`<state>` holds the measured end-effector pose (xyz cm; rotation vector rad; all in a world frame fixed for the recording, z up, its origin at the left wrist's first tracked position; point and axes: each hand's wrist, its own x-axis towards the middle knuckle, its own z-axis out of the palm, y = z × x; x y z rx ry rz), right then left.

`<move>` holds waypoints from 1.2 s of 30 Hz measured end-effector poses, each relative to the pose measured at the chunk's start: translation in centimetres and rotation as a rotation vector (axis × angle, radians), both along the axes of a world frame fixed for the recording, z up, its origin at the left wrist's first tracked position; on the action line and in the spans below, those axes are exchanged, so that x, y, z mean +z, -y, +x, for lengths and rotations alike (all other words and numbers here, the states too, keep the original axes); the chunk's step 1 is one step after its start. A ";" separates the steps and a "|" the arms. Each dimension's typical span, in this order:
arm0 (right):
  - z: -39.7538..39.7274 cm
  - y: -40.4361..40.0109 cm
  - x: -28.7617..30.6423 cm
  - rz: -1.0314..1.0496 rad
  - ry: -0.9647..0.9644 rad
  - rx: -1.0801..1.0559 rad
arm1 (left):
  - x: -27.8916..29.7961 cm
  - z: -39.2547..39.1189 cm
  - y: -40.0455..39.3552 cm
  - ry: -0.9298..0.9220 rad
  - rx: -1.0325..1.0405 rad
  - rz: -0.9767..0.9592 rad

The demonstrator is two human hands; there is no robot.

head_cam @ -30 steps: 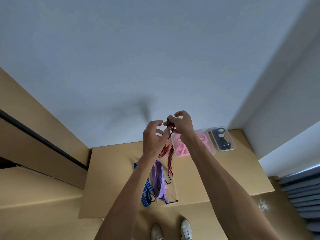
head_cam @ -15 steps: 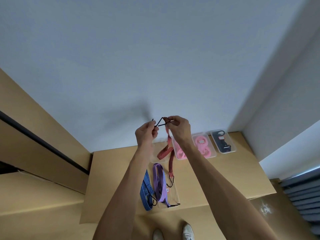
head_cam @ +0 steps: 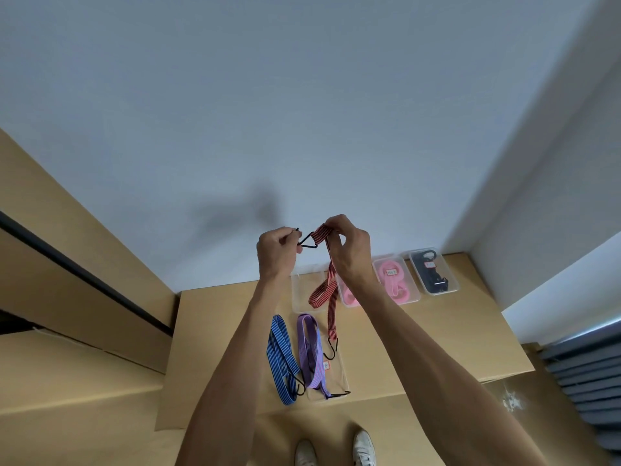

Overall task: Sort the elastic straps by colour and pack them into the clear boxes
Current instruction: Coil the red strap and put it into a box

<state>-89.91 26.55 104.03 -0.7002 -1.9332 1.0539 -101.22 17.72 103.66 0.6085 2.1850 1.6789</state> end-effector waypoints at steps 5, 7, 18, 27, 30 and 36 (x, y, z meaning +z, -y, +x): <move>-0.1 0.1 -1.0 -0.317 -0.060 0.027 | 0.6 0.2 -0.1 0.175 -0.184 0.167; -0.4 0.5 -1.4 -0.445 -0.030 0.108 | 0.6 0.6 -0.3 0.260 -0.200 0.247; -2.2 1.6 -0.5 -0.289 0.661 0.264 | -3.0 0.0 1.1 -0.523 0.047 -0.041; -1.8 -0.1 0.4 -0.840 0.144 0.092 | -2.9 -0.7 0.5 -0.625 -0.116 0.057; -1.8 -0.4 0.2 -0.763 0.076 0.066 | -2.2 -0.3 0.3 -0.322 -0.165 0.086; -1.4 -0.4 0.7 -0.645 -0.011 0.210 | 0.0 -1.4 -0.5 0.337 -0.145 -0.043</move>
